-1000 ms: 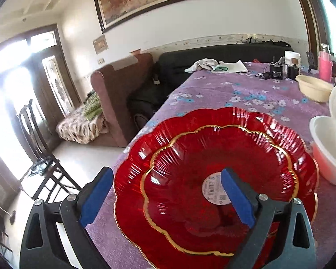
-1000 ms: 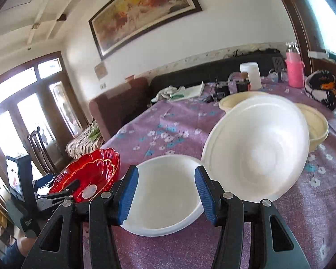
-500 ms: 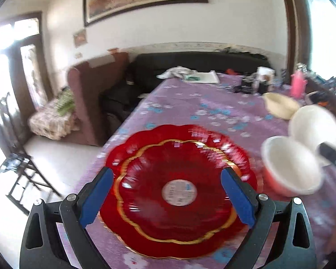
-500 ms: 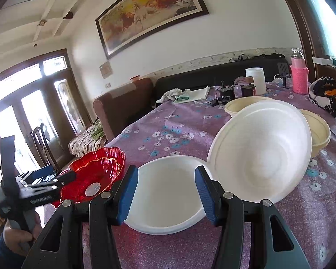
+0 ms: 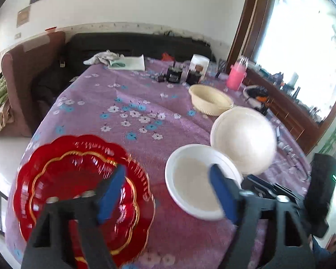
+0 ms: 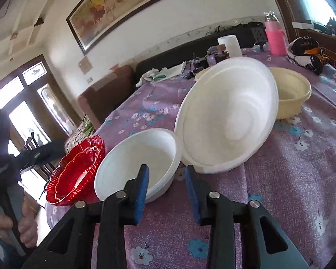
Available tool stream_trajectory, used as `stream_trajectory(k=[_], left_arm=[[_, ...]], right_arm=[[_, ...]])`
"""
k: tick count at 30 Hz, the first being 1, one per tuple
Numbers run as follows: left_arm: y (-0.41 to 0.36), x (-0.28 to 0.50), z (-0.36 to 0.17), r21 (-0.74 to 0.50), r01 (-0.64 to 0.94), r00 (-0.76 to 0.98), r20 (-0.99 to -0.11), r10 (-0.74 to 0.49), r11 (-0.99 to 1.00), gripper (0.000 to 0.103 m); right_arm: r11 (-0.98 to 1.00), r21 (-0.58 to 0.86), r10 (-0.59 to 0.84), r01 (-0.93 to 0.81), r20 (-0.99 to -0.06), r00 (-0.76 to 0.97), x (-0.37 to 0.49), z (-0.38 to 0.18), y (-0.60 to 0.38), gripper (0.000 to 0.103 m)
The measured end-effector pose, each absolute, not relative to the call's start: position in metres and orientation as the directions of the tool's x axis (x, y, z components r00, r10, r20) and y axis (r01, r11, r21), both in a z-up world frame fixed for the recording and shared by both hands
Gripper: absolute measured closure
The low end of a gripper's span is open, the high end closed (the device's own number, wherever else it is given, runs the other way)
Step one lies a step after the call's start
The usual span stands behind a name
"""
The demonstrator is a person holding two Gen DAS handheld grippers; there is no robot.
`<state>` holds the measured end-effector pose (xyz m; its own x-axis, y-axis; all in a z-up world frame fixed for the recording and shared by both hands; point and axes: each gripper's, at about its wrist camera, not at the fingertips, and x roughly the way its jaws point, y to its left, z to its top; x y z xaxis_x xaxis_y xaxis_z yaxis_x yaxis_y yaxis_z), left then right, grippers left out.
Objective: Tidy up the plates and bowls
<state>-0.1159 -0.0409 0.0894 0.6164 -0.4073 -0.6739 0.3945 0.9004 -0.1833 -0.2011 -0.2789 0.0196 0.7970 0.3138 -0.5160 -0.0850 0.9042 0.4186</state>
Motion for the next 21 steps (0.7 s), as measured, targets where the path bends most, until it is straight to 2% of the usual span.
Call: stream_trajectory(k=[1, 3, 8, 12, 17, 19, 21], left_arm=[[-0.047, -0.109, 0.088, -0.182, 0.409, 0.6, -0.685, -0.414, 0.894, 0.05], [-0.063, -0.091, 0.082, -0.179, 0.425, 0.559, -0.719, -0.413, 0.887, 0.053], [-0.088, -0.059, 0.064, -0.145, 0.448, 0.49, -0.786, -0.378, 0.882, 0.054], [-0.093, -0.04, 0.049, -0.165, 0.447, 0.432, -0.82, -0.374, 0.879, 0.054], [-0.101, -0.054, 0.039, -0.17, 0.483, 0.394, -0.834, -0.386, 0.859, 0.054], [-0.102, -0.069, 0.04, -0.125, 0.487, 0.426, -0.83, -0.36, 0.865, 0.054], [-0.097, -0.083, 0.042, -0.149, 0.486, 0.428, -0.818, -0.384, 0.861, 0.054]], right_arm=[[0.907, 0.413, 0.313, -0.087, -0.52, 0.795, -0.201, 0.019, -0.278, 0.072], [0.909, 0.407, 0.313, -0.091, -0.523, 0.793, -0.201, 0.02, -0.275, 0.073], [0.907, 0.41, 0.327, -0.099, -0.534, 0.78, -0.2, 0.019, -0.274, 0.073], [0.909, 0.402, 0.336, -0.11, -0.551, 0.764, -0.198, 0.018, -0.27, 0.073], [0.907, 0.405, 0.342, -0.112, -0.555, 0.758, -0.197, 0.017, -0.27, 0.073], [0.906, 0.413, 0.332, -0.095, -0.554, 0.763, -0.197, 0.016, -0.273, 0.076], [0.896, 0.438, 0.335, -0.079, -0.549, 0.766, -0.195, 0.015, -0.279, 0.078]])
